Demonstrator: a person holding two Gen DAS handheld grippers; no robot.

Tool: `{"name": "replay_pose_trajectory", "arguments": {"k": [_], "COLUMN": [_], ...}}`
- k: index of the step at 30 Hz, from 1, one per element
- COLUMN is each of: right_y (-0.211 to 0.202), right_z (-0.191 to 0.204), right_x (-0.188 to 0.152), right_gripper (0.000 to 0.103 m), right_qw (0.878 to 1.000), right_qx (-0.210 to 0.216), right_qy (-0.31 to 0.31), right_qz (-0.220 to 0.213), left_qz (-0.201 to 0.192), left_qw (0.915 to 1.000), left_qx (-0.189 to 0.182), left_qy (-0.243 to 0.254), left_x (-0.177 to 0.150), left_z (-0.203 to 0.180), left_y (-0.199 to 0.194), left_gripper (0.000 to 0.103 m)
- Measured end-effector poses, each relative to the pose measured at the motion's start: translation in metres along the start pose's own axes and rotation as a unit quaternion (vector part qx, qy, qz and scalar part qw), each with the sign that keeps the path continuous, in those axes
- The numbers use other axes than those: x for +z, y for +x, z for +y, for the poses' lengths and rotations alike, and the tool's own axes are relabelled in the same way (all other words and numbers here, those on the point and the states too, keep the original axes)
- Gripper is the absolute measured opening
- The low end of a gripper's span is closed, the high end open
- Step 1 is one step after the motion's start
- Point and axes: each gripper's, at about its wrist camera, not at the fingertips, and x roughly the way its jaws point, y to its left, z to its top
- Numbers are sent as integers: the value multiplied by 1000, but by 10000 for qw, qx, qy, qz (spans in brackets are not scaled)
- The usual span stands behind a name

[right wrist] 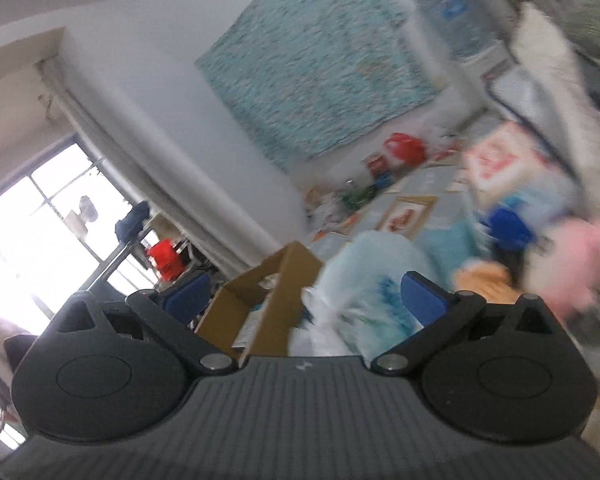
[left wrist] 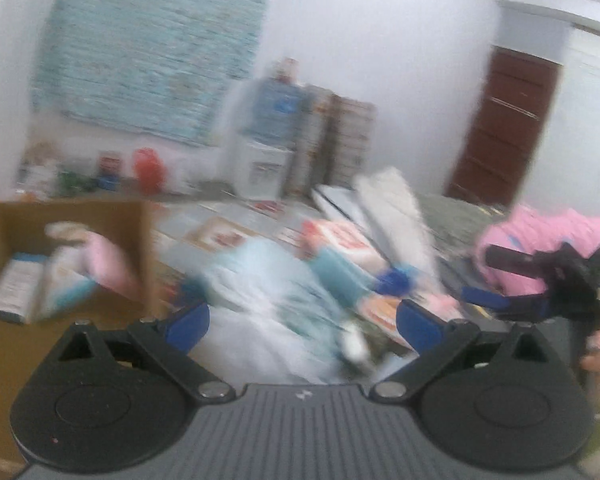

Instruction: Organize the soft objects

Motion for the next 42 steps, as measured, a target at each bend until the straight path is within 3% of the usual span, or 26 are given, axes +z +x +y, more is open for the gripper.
{"name": "replay_pose_trajectory", "arguments": {"k": [5, 12, 19, 23, 30, 36, 39, 42], "right_y": [-36, -50, -51, -46, -18, 31, 54, 68], "right_z": [-41, -84, -90, -90, -75, -87, -112, -135], "right_x": [-33, -58, -61, -44, 8, 49, 59, 66], "right_gripper": [102, 102, 102, 102, 102, 102, 97, 95], "right_qw": [9980, 9910, 9910, 9913, 9951, 9878, 9810, 9789], "right_qx": [-298, -497, -730, -779, -576, -1483, -1907, -1969], "right_qy": [514, 1174, 1070, 986, 456, 9, 218, 546], "right_qz": [-195, -410, -350, -384, -657, -480, -267, -15], "left_qz": [212, 539, 866, 712, 84, 92, 357, 499], "left_qw": [9979, 9922, 9899, 9911, 9914, 9895, 9877, 9873], "left_qx": [-316, -595, -855, -760, -390, -319, -296, -296], "left_qy": [525, 957, 733, 829, 1250, 1406, 1491, 1482], "left_x": [-34, -62, -71, -64, -32, -15, -10, -3], "left_z": [-49, -91, -100, -104, -114, -121, -126, -127], "left_y": [26, 69, 114, 129, 160, 204, 229, 248], "left_gripper": [100, 100, 99, 99, 97, 88, 81, 78]}}
